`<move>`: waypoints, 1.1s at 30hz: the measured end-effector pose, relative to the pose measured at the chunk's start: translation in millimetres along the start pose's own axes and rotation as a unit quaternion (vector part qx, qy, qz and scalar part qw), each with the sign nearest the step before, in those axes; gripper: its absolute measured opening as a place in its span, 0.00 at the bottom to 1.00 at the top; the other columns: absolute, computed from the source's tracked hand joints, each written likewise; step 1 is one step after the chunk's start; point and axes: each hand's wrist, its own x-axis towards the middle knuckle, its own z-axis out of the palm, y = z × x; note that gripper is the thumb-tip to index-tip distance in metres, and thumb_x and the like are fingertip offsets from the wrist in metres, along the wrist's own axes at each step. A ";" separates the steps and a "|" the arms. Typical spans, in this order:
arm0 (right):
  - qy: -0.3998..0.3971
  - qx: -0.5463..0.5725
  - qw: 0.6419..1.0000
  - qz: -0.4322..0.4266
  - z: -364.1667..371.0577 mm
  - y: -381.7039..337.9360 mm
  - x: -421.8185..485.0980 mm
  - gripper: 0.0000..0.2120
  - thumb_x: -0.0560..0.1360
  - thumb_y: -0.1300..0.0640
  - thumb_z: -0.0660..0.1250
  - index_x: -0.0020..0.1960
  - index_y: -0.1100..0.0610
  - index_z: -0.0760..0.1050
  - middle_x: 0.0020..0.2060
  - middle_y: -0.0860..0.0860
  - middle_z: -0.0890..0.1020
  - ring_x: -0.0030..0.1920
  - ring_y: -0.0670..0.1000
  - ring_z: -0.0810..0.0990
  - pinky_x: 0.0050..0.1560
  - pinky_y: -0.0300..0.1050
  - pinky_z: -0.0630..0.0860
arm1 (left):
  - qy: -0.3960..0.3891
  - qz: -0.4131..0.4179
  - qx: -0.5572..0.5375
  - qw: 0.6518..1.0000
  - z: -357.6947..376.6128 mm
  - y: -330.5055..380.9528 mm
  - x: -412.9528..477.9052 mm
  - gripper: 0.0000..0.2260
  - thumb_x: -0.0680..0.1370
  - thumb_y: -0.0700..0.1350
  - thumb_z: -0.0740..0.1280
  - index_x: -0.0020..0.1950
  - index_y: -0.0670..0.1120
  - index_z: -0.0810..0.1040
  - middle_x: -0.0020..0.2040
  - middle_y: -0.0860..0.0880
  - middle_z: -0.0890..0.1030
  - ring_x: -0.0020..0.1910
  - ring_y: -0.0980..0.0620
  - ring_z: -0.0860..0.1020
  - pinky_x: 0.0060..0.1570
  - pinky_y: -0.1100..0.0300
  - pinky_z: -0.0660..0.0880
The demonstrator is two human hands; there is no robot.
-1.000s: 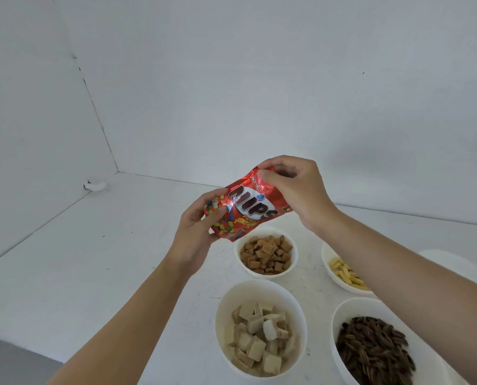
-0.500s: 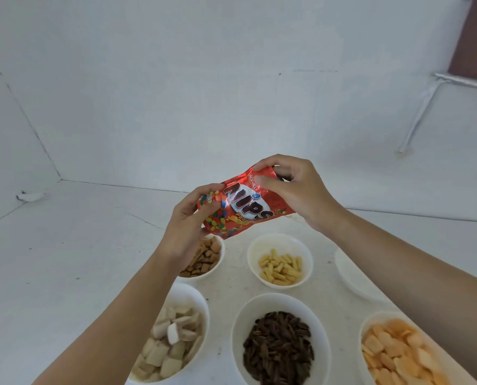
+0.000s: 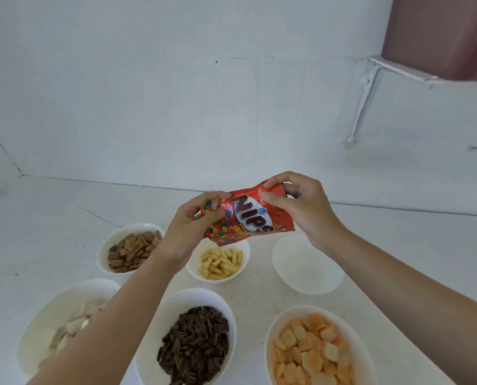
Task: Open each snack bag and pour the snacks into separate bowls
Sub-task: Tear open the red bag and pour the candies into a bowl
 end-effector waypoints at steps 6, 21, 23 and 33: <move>0.010 -0.011 1.000 0.023 -30.0 28.9 -3.5 0.05 0.76 0.60 0.73 0.50 0.53 0.82 0.45 0.50 0.87 0.49 0.52 0.86 0.47 0.56 0.84 | -0.004 -0.011 0.035 0.999 28.7 -8.5 9.9 0.11 0.80 0.37 0.68 0.57 0.51 0.84 0.55 0.50 0.85 0.55 0.47 0.84 0.48 0.52 0.82; 0.075 -0.022 0.994 0.074 -54.8 69.1 -4.8 0.05 0.75 0.60 0.73 0.46 0.53 0.79 0.47 0.51 0.86 0.47 0.52 0.86 0.41 0.45 0.84 | -0.021 -0.033 0.151 0.988 62.2 -15.3 29.6 0.11 0.79 0.39 0.70 0.54 0.56 0.84 0.57 0.52 0.83 0.54 0.48 0.83 0.51 0.49 0.84; 0.081 -0.014 0.993 0.087 -54.6 72.9 -6.1 0.05 0.75 0.61 0.73 0.46 0.53 0.79 0.48 0.53 0.85 0.47 0.52 0.86 0.40 0.44 0.84 | -0.025 -0.037 0.160 0.986 63.7 -13.7 31.7 0.11 0.79 0.39 0.71 0.53 0.56 0.85 0.57 0.51 0.83 0.54 0.48 0.83 0.52 0.47 0.84; 0.117 0.083 0.980 0.138 -59.8 83.3 -2.5 0.06 0.72 0.63 0.75 0.46 0.56 0.80 0.49 0.54 0.85 0.50 0.56 0.85 0.48 0.50 0.84 | -0.018 -0.030 0.192 0.981 74.4 3.6 41.6 0.11 0.76 0.39 0.73 0.51 0.55 0.84 0.52 0.54 0.83 0.48 0.53 0.83 0.38 0.63 0.81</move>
